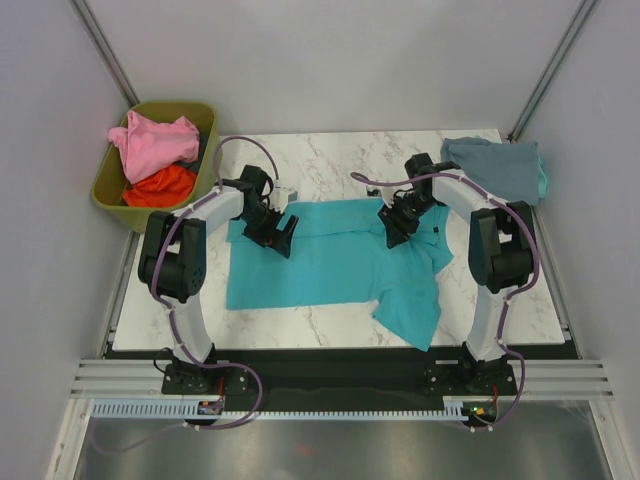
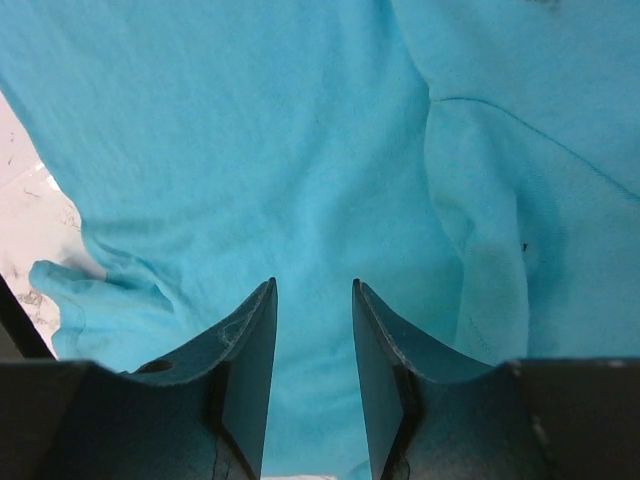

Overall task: Fold and stack the t-shirts
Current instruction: Fold the tshirt

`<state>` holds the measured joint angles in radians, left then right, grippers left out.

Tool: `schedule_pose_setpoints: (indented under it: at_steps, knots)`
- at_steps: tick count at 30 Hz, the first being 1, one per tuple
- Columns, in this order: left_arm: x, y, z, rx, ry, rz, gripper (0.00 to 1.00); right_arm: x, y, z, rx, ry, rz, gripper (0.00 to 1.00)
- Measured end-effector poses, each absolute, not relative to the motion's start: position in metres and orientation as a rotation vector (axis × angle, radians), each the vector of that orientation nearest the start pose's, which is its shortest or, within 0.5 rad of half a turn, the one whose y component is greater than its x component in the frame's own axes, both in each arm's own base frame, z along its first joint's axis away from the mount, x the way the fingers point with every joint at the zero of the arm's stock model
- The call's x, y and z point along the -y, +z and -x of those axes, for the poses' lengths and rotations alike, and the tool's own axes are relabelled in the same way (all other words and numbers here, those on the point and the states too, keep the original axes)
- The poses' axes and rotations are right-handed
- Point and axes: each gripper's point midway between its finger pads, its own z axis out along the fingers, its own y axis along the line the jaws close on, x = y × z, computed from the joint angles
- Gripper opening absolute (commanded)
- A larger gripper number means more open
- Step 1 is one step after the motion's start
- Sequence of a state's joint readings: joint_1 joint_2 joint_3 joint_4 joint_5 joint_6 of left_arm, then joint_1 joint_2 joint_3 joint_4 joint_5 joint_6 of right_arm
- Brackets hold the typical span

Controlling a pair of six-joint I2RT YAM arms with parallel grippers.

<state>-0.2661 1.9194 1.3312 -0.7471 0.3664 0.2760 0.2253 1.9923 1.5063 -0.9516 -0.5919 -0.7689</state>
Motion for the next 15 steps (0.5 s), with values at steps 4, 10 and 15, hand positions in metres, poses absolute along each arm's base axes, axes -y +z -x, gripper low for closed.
schedule_pose_setpoints:
  at_steps: [4, 10, 15]
  knots:
    - [0.146, 0.031, -0.337, -2.742, -0.53, -0.826, 0.99, -0.15, 0.046, -0.35, -2.424, 0.742, 1.369, 0.44]
    - [0.146, 0.03, -0.335, -2.749, -0.531, -0.826, 0.99, -0.134, 0.023, -0.369, -2.484, 0.64, 1.335, 0.44]
    - [0.145, 0.029, -0.334, -2.751, -0.532, -0.826, 0.99, -0.126, 0.027, -0.396, -2.465, 0.565, 1.294, 0.44]
